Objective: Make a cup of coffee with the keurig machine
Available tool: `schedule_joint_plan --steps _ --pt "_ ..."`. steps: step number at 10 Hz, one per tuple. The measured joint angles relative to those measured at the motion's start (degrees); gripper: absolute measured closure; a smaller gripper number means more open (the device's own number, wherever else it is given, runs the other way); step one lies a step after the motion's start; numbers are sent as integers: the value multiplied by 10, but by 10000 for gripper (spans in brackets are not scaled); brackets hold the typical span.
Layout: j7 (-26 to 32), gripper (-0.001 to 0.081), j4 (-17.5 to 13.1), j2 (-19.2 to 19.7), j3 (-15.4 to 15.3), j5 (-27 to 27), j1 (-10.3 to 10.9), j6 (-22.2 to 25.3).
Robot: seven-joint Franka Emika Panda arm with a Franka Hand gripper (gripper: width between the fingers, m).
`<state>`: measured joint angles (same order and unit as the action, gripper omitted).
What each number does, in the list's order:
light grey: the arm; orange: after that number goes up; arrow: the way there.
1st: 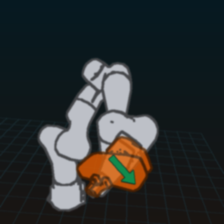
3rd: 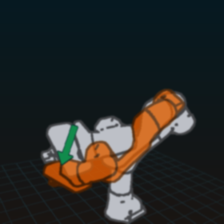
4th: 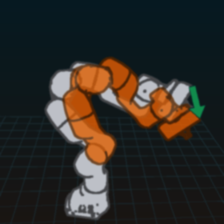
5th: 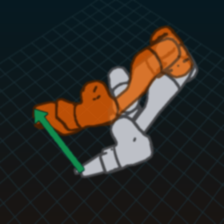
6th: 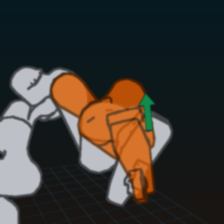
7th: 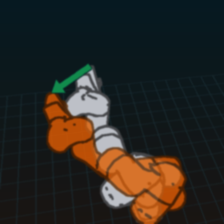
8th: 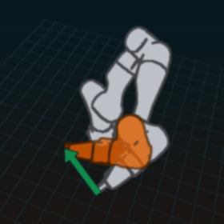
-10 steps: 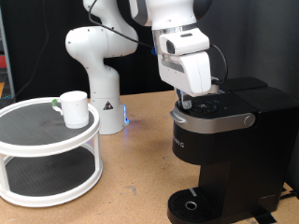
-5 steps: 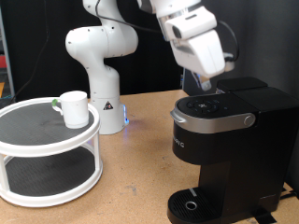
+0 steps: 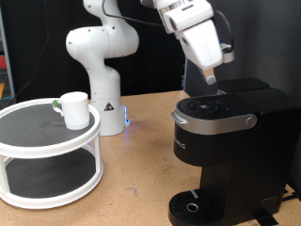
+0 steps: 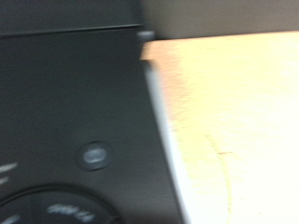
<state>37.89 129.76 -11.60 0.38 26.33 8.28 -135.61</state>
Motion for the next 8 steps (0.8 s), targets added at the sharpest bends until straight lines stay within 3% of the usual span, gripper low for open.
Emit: schedule_joint_plan --steps 1,2,4,6,8 --pt "-48 799 16 -6 -1 16 -1 -22" --pt "-85 799 27 -15 0 30 -3 -12" --pt "-77 799 38 -46 17 30 -8 76" --pt "-69 799 45 -46 16 49 -7 55" --pt "-10 799 73 -72 32 77 -7 85"
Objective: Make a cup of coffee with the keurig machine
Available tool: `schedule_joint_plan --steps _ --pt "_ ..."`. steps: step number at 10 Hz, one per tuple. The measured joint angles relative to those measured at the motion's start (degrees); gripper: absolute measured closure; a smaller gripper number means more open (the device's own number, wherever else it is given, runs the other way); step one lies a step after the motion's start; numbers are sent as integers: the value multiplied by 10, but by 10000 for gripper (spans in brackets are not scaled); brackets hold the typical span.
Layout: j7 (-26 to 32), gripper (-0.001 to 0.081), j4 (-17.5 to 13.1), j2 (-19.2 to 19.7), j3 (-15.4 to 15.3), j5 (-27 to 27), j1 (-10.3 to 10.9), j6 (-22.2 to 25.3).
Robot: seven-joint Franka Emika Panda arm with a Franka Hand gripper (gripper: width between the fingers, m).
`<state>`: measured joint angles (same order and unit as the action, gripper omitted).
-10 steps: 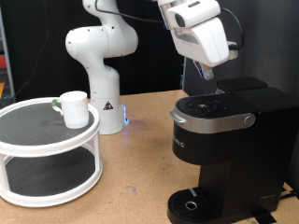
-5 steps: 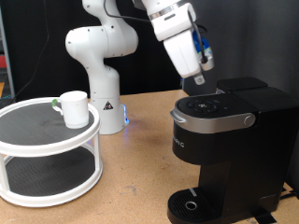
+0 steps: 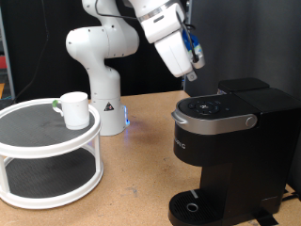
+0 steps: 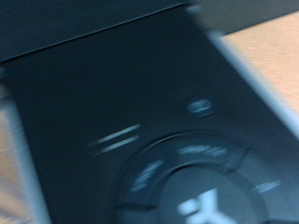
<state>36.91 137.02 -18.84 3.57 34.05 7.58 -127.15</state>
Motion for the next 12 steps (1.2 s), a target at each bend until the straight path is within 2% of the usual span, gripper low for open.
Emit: schedule_joint_plan --steps 3,5,6,7,9,10,12 --pt "89 799 28 -49 35 -7 -3 101" --pt "127 799 43 -82 55 -22 -9 147" --pt "133 799 57 -105 58 -26 -11 151" --pt "125 799 57 -102 57 -26 -11 151" --pt "72 799 70 -103 57 4 -17 105" --pt "62 799 77 -109 62 6 -24 108" --pt "82 799 84 -132 91 -2 -37 166"
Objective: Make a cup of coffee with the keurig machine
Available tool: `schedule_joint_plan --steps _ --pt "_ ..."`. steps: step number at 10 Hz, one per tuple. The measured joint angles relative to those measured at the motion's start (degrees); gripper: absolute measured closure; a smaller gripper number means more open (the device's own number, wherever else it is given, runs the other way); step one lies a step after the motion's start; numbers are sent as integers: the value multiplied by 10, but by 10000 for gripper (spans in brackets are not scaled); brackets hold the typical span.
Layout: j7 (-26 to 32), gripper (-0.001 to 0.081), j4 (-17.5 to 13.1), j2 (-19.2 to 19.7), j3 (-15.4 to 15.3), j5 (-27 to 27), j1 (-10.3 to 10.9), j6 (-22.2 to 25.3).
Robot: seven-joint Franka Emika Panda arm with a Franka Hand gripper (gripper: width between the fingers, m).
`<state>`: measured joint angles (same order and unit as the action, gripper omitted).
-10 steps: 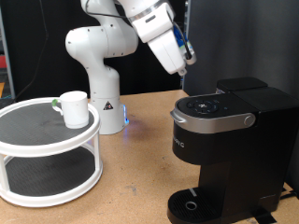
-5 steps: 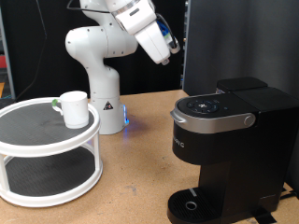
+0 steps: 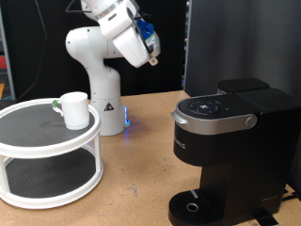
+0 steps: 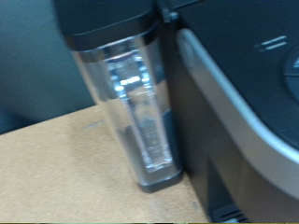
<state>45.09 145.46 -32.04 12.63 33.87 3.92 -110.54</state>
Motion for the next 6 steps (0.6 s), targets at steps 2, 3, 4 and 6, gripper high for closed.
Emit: schedule_joint_plan --steps 2,3,4,6 --pt "54 799 -1 -24 38 -18 -5 79" --pt "75 799 -2 -35 53 -23 -4 104" --pt "64 799 1 -35 50 -22 -5 92" --pt "50 799 17 -41 52 9 -10 57"
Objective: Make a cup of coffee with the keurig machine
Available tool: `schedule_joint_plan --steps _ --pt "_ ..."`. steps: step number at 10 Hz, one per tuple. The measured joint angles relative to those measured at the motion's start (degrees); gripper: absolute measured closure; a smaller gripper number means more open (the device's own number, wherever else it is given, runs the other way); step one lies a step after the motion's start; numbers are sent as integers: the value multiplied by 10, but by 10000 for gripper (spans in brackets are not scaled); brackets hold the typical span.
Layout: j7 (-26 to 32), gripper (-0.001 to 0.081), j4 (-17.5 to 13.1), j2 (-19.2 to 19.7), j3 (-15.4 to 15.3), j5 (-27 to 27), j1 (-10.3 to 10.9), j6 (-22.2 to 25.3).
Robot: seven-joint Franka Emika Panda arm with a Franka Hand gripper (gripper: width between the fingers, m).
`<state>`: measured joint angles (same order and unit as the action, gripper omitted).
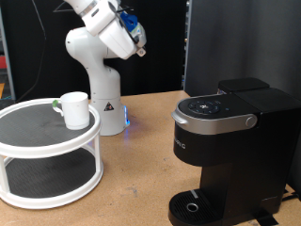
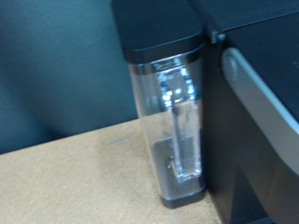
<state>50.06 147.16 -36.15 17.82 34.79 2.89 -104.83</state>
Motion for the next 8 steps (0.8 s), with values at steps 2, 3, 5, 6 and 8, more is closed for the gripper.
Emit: schedule_joint_plan --steps 2,3,5,6,8 --pt "17 799 26 -27 13 -1 -18 -7" --pt "45 799 36 -44 27 -8 -24 13" --pt "58 799 43 -60 40 -12 -25 21" --pt "52 799 54 -63 34 5 -28 -23" --pt "49 799 94 -90 30 33 -45 -100"
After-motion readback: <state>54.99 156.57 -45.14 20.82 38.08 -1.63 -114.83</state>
